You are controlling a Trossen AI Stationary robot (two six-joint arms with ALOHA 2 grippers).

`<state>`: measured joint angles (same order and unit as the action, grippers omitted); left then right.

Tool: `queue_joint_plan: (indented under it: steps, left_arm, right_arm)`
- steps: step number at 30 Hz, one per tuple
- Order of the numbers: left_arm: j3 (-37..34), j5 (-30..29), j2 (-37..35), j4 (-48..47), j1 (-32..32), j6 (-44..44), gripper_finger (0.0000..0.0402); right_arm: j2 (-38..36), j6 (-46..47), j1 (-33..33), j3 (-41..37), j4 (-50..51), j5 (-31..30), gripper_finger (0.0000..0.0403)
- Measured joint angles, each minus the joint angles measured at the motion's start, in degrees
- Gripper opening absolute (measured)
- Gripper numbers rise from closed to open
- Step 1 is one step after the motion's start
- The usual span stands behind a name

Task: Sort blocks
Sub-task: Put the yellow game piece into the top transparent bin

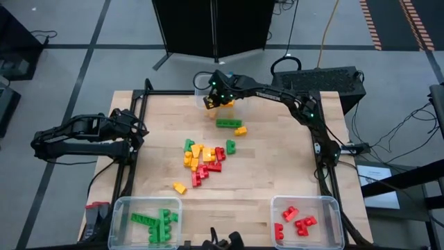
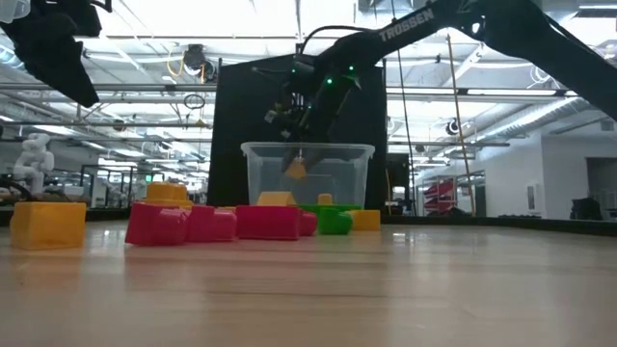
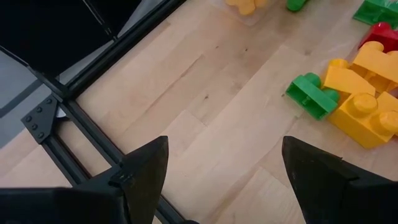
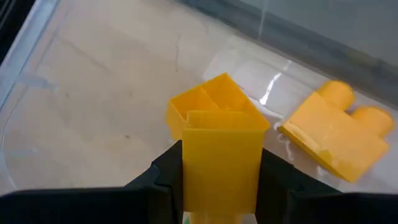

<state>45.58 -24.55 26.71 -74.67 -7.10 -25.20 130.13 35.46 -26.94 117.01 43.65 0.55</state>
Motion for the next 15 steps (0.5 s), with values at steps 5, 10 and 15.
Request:
queue_joint_plan:
  steps: [5,10,15]
  left_arm:
    - [0.00,-0.01,0.00,0.00,0.00,0.06,0.0287]
    - [0.00,0.00,0.00,0.00,-0.01,0.27,0.0287]
    - [0.00,0.01,0.01,0.00,0.01,0.44,0.0287]
  right_arm:
    - [-0.09,-0.23,0.00,0.01,-0.67,1.58,0.0217]
    - [-0.11,-1.55,0.04,3.39,1.53,3.18,0.0271]
    - [-0.11,-4.61,0.41,12.71,3.13,4.08,0.0258]
